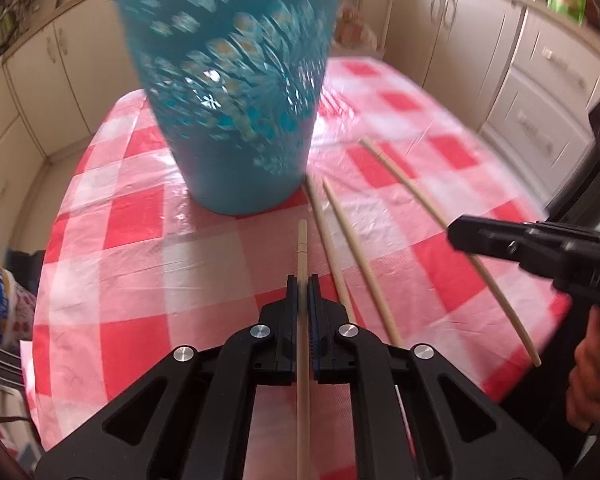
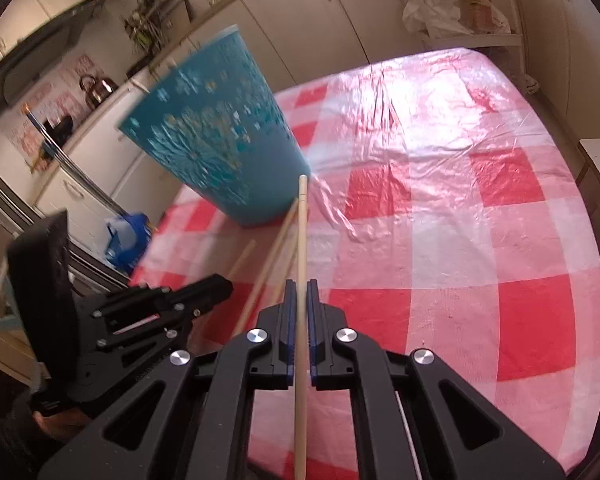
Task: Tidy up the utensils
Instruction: 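Lift both held sticks over the teal basket and lower them in, then open both tools and return them to the last sticks on the table, then grasp a stick with each tool and lower both into the teal basket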
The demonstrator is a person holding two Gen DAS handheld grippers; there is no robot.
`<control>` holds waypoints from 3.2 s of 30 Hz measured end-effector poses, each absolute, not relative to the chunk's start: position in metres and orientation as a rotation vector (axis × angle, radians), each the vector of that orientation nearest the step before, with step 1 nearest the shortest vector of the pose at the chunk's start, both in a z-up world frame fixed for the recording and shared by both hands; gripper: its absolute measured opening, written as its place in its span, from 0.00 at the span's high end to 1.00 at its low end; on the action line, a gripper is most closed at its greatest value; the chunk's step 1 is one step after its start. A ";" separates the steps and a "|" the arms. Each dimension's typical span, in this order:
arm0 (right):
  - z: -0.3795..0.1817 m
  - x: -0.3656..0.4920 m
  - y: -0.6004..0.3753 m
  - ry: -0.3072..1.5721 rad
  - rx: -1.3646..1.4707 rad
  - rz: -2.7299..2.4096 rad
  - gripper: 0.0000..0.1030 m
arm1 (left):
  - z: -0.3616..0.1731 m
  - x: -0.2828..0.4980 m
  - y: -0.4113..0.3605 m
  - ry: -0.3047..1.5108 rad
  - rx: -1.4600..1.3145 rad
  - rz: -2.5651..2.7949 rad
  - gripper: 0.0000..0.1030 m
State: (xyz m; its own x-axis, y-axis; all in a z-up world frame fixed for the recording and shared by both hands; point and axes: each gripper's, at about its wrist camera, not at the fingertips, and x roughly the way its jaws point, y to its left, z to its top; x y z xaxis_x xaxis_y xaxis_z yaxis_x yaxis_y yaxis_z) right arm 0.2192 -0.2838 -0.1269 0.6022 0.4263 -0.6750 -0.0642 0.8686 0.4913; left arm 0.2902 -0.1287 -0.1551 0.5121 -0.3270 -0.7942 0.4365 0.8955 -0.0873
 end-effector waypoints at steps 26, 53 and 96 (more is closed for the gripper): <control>-0.004 0.342 -0.210 0.275 0.367 0.126 0.94 | 0.000 0.406 -0.075 0.241 -0.392 -0.434 0.95; -0.151 0.253 -0.216 0.870 0.204 0.158 0.78 | -0.116 0.281 -0.077 0.612 -0.138 -0.418 0.49; -0.005 0.217 -0.267 0.498 0.565 0.366 0.94 | -0.036 0.267 -0.067 0.640 -0.041 -0.576 0.95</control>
State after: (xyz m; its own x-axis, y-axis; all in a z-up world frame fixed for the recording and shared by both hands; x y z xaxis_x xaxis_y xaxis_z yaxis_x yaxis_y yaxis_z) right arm 0.2167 -0.2673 -0.0048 0.8201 0.4571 -0.3443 -0.1921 0.7865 0.5869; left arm 0.2674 -0.0672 -0.0360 0.6515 -0.5199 -0.5524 0.4951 0.8432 -0.2095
